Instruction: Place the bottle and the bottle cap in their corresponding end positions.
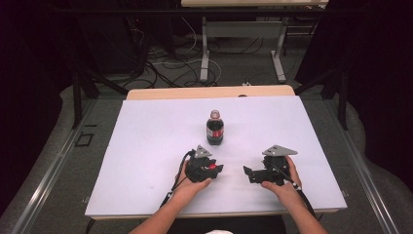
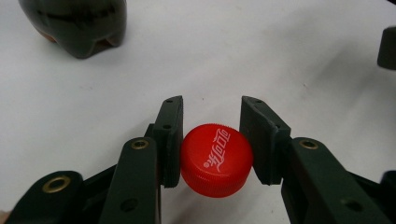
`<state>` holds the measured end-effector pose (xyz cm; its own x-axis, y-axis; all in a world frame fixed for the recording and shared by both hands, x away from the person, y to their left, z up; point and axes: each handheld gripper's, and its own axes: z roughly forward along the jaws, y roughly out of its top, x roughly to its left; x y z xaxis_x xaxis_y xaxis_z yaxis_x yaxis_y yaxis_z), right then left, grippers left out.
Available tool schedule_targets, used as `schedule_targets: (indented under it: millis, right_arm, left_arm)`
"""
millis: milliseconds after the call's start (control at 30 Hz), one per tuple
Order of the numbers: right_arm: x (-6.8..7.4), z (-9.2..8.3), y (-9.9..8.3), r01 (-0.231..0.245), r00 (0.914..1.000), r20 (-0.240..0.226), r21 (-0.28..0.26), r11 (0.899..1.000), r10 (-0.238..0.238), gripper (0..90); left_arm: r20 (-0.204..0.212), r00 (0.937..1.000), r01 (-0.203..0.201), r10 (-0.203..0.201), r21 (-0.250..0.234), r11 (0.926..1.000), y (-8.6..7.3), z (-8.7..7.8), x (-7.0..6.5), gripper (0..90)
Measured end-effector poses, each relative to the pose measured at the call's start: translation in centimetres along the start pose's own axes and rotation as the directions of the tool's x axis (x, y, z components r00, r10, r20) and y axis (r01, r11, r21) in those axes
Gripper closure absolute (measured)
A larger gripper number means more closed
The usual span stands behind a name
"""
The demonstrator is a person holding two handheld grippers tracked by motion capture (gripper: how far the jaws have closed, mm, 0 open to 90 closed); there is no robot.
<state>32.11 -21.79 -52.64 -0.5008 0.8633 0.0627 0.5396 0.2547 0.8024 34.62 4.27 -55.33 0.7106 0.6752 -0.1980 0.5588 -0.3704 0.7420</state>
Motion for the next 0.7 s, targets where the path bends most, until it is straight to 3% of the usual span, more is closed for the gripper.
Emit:
schedule_targets:
  millis: [33,267,367,700]
  right_arm:
    - [-0.1,0.0,0.0,-0.002,1.0000,-0.001,-0.002,1.000,0.002,0.0]
    - [-0.2,-0.1,-0.1,-0.024,0.9997,-0.011,-0.005,1.000,0.024,0.0]
    - [-0.2,0.0,-0.1,-0.026,0.9996,-0.014,-0.008,1.000,0.026,0.0]
    - [-0.2,0.0,-0.2,-0.034,0.9992,-0.023,0.002,0.999,0.034,0.0]
  left_arm:
    - [-0.008,0.9998,-0.019,0.019,0.002,0.9998,-0.1,0.1,0.0,61.3]
    - [-0.009,0.9999,-0.011,0.011,0.024,0.9996,-0.5,1.0,-0.1,61.3]
    - [-0.032,0.9985,-0.043,0.043,0.018,0.9989,-0.5,1.2,-0.2,61.3]
    - [-0.032,0.9989,-0.035,0.035,0.011,0.9993,-0.5,1.3,-0.1,60.7]
